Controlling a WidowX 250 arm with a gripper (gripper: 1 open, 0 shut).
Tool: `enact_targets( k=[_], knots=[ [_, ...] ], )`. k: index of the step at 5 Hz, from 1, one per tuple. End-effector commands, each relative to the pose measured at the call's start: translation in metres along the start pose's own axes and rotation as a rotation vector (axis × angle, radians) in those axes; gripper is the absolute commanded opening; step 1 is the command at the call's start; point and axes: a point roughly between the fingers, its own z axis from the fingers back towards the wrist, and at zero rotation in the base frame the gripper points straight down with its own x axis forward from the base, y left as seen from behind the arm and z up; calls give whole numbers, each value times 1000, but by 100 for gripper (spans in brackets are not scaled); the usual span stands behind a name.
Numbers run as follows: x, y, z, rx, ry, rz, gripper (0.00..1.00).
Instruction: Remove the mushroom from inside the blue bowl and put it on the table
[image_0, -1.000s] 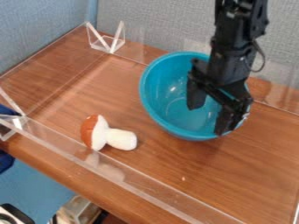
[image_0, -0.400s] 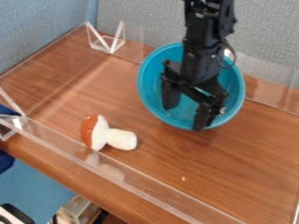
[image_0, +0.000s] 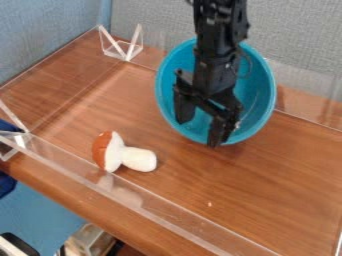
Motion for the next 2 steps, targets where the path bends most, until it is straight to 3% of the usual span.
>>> enact_targets(
  k=[1, 2],
  knots=[
    [15, 8, 1, 12, -53, 16, 100],
    [17, 6, -13, 10, -53, 50, 0]
  ],
)
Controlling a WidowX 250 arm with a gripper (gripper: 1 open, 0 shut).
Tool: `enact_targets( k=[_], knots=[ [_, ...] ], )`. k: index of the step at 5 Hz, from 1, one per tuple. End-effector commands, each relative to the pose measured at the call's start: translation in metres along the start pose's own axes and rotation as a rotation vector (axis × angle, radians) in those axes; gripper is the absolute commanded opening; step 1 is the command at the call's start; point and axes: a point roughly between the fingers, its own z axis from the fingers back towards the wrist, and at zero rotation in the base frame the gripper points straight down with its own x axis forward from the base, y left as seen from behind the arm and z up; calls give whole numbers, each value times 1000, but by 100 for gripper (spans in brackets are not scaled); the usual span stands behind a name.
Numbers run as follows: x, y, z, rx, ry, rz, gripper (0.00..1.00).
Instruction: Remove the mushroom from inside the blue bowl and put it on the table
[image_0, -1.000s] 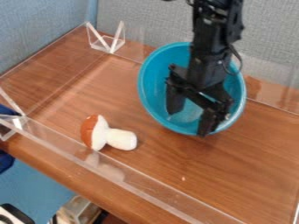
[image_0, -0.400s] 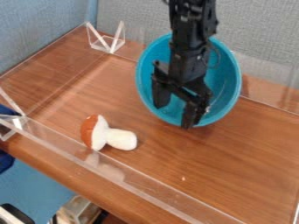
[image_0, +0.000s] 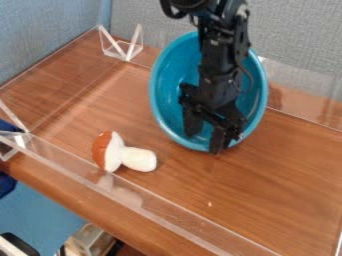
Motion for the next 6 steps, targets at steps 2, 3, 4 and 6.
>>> enact_targets(
  k=[2, 3, 4, 6],
  knots=[
    [5, -6, -1, 8, -41, 95, 0],
    [-5, -9, -6, 4, -46, 181, 100],
    [-10, 3, 9, -3, -57, 203, 100],
    [-19, 23, 23, -10, -75, 249, 0]
  ],
)
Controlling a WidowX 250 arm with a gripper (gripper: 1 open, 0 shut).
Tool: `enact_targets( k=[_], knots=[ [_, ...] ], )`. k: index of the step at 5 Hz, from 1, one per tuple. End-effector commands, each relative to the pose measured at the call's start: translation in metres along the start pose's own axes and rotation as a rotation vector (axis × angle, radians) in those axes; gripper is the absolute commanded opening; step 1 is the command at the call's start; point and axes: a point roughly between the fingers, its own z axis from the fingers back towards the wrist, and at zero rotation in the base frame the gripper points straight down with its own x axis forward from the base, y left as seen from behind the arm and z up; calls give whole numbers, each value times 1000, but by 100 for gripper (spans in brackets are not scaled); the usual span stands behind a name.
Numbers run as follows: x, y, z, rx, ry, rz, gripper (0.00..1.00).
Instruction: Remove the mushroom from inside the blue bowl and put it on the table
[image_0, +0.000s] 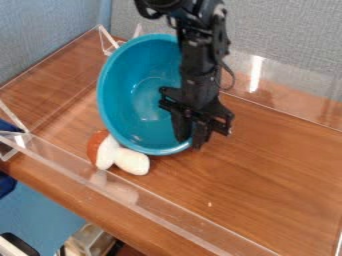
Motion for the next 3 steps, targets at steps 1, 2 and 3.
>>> enact_targets(
  k=[1, 2, 3],
  knots=[
    [-1, 14, 21, 6, -71, 80, 0],
    [-6, 16, 24, 7, -76, 142, 0],
    [-11, 18, 26, 6, -77, 204, 0]
  ],
)
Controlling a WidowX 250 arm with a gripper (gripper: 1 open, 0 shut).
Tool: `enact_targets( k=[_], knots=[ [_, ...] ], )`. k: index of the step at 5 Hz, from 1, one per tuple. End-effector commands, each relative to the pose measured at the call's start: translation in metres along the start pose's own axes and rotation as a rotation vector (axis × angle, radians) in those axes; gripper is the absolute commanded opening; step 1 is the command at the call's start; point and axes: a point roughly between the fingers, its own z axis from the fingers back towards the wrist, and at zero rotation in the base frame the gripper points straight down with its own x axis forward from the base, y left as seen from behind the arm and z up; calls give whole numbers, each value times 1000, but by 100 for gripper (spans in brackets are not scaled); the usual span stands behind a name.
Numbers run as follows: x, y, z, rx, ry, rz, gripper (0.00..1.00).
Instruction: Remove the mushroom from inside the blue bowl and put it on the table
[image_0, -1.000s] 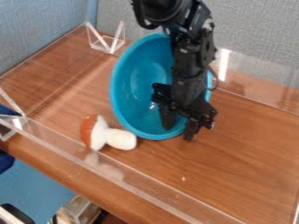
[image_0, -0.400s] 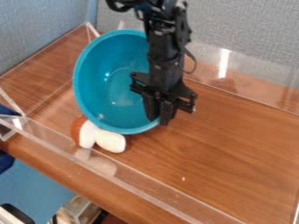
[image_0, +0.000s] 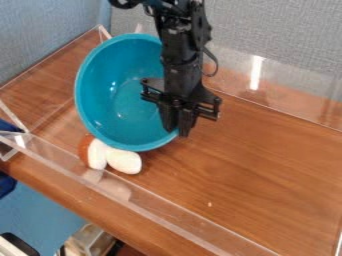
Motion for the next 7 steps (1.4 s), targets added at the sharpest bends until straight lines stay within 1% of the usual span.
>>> enact_targets(
  k=[1, 2, 4, 5, 7],
  knots=[
    [8, 7, 15, -5, -42, 79, 0],
    [12, 8, 17, -7, -43, 114, 0],
    [15, -14, 15, -9, -49, 203, 0],
    [15, -26, 24, -26, -61, 258, 0],
    [5, -21, 37, -42, -60, 294, 0]
  ],
)
